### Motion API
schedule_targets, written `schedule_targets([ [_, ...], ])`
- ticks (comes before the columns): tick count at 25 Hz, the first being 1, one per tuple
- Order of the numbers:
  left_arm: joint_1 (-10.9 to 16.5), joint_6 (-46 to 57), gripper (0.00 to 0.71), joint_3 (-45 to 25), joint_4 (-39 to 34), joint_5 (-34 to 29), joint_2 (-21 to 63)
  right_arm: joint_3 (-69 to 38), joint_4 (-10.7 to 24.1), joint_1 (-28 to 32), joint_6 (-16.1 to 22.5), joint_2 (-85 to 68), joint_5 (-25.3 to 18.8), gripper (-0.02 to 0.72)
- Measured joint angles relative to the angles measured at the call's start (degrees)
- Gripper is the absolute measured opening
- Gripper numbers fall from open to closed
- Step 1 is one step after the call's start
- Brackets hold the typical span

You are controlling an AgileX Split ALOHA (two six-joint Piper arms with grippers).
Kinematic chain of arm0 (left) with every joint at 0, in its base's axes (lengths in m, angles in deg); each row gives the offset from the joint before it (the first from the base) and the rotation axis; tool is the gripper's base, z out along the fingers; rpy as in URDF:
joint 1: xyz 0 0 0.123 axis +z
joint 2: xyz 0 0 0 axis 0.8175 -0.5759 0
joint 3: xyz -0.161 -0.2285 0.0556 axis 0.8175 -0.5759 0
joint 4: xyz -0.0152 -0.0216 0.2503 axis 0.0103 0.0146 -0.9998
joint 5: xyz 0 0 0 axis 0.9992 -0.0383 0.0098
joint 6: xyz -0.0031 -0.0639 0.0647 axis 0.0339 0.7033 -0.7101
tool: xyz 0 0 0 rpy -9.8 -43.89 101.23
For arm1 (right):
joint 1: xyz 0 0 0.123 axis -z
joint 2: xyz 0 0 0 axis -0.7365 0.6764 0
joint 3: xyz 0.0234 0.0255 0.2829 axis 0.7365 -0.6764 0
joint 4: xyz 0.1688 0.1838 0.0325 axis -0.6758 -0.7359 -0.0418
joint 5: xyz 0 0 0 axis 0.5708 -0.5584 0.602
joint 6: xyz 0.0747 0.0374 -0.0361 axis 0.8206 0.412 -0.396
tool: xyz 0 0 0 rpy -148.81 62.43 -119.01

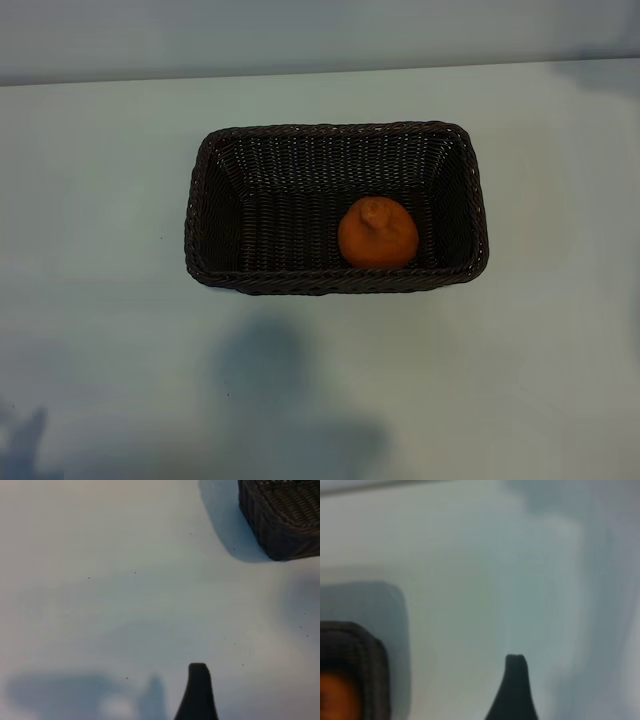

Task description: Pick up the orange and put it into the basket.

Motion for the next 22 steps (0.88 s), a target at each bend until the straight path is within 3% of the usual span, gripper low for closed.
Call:
schedule_targets([
  [8, 0.0, 0.0, 0.592, 0.0, 0.0, 0.0, 0.0, -5.6, -0.2, 0.0, 0.7, -21.6, -0.8, 0.552],
  [12, 0.0, 0.0, 0.592, 0.0, 0.0, 0.0, 0.0, -12.4, 2.5, 0.0, -0.7, -33.7, -0.4, 0.552],
  [17, 0.0, 0.0, 0.592, 0.0, 0.0, 0.0, 0.0, -24.1, 3.0, 0.0, -1.4, -49.9, 0.2, 0.552],
  [22, 0.0, 0.0, 0.592, 0.0, 0.0, 0.0, 0.0, -36.0, 3.3, 0.0, -1.3, -63.5, 4.7, 0.55],
])
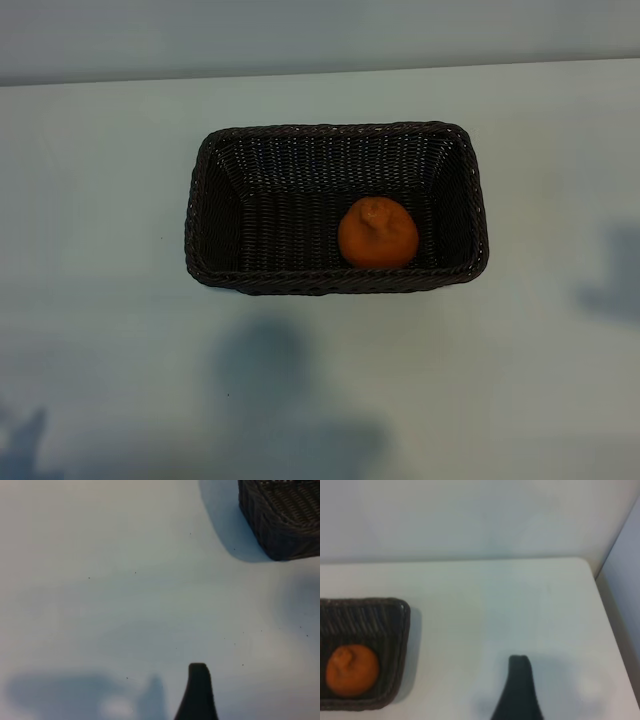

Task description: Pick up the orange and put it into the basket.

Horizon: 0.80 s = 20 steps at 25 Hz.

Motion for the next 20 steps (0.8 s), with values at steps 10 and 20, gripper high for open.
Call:
schedule_targets([
  [10, 0.0, 0.0, 0.592, 0.0, 0.0, 0.0, 0.0, -20.3, 5.7, -2.8, 2.7, -18.4, 6.6, 0.55],
  [20, 0.0, 0.0, 0.592, 0.0, 0.0, 0.0, 0.0, -27.9, 8.0, -5.5, 5.6, -28.4, 5.2, 0.55],
])
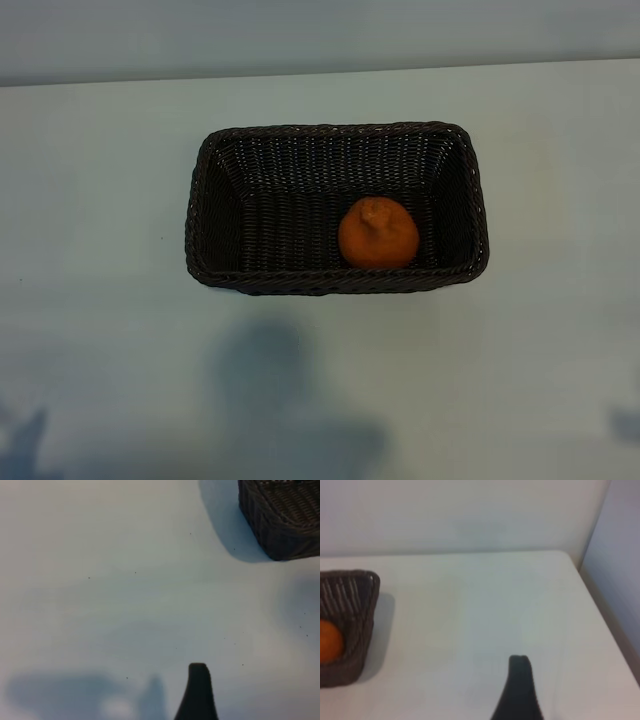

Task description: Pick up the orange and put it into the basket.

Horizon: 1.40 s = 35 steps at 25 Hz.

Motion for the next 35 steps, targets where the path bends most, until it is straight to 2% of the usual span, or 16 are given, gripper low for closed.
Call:
schedule_targets([
  [7, 0.0, 0.0, 0.592, 0.0, 0.0, 0.0, 0.0, -3.9, -0.6, -0.7, 0.1, 0.0, -0.5, 0.55],
  [14, 0.0, 0.0, 0.592, 0.0, 0.0, 0.0, 0.0, -9.4, -0.6, -1.1, -1.6, 0.0, -0.5, 0.55],
  [35, 0.0, 0.0, 0.592, 0.0, 0.0, 0.0, 0.0, -10.8, -1.2, -2.3, -1.8, 0.0, -0.4, 0.549],
])
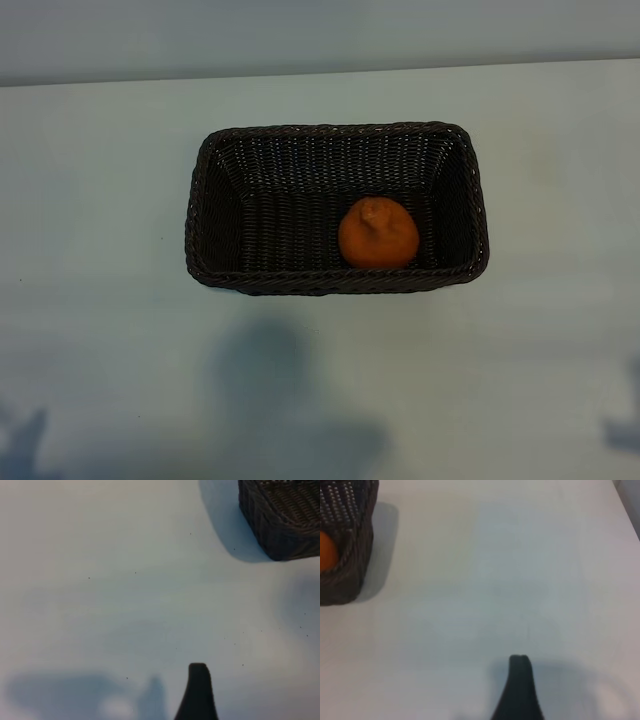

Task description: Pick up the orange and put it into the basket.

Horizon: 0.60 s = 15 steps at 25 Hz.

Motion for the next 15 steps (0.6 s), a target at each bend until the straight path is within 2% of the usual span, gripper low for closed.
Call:
schedule_targets([
  [15, 0.0, -0.1, 0.592, 0.0, 0.0, 0.0, 0.0, 0.0, -0.3, 0.0, 0.0, 0.0, 0.0, 0.548],
])
